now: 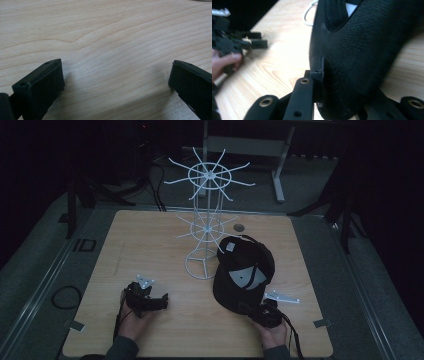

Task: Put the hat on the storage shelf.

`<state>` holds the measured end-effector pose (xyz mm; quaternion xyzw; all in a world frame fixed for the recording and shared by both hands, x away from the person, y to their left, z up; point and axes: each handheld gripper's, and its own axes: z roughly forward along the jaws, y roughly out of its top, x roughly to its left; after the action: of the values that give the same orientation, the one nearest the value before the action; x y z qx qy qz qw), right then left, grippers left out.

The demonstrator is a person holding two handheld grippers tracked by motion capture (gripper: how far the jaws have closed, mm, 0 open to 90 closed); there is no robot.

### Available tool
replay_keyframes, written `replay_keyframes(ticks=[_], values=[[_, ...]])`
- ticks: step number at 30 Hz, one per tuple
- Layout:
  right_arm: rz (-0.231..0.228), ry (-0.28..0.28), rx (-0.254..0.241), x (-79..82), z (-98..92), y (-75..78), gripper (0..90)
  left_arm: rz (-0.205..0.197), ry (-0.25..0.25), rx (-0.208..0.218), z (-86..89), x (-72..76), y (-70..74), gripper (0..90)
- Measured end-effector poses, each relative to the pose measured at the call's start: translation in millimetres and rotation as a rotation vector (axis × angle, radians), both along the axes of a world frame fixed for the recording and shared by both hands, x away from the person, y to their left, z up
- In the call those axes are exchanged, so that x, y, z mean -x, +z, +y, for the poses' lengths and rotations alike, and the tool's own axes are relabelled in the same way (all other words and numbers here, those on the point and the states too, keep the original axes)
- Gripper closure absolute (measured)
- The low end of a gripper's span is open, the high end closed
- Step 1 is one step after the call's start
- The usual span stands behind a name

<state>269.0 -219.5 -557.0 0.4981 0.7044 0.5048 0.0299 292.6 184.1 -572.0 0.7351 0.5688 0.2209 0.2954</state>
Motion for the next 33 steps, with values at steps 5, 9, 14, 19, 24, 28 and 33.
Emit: replay_keyframes(ticks=[5, 9, 14, 19, 24, 28, 33], values=[[-0.001, -0.038, -0.058, -3.0, -7.3, 5.6, 82.0, 0.0, 0.0, 0.0, 0.0, 0.0, 0.0, 0.1], [-0.002, -0.066, -0.057, -5.9, -15.9, 9.9, 83.0, 0.0, 0.0, 0.0, 0.0, 0.0, 0.0, 0.1], [-0.016, -0.088, -0.052, -10.4, -22.6, 14.8, 86.2, 0.0, 0.0, 0.0, 0.0, 0.0, 0.0, 0.1], [-0.041, -0.105, -0.02, -17.5, -23.6, 22.2, 86.5, 0.0, 0.0, 0.0, 0.0, 0.0, 0.0, 0.1], [-0.048, -0.123, 0.003, -25.8, -26.4, 24.6, 86.6, 0.0, 0.0, 0.0, 0.0, 0.0, 0.0, 0.1], [-0.056, -0.134, 0.024, -30.4, -28.8, 27.4, 86.6, 0.0, 0.0, 0.0, 0.0, 0.0, 0.0, 0.1], [-0.07, -0.137, 0.058, -40.0, -33.2, 32.5, 86.6, 0.0, 0.0, 0.0, 0.0, 0.0, 0.0, 0.1]])
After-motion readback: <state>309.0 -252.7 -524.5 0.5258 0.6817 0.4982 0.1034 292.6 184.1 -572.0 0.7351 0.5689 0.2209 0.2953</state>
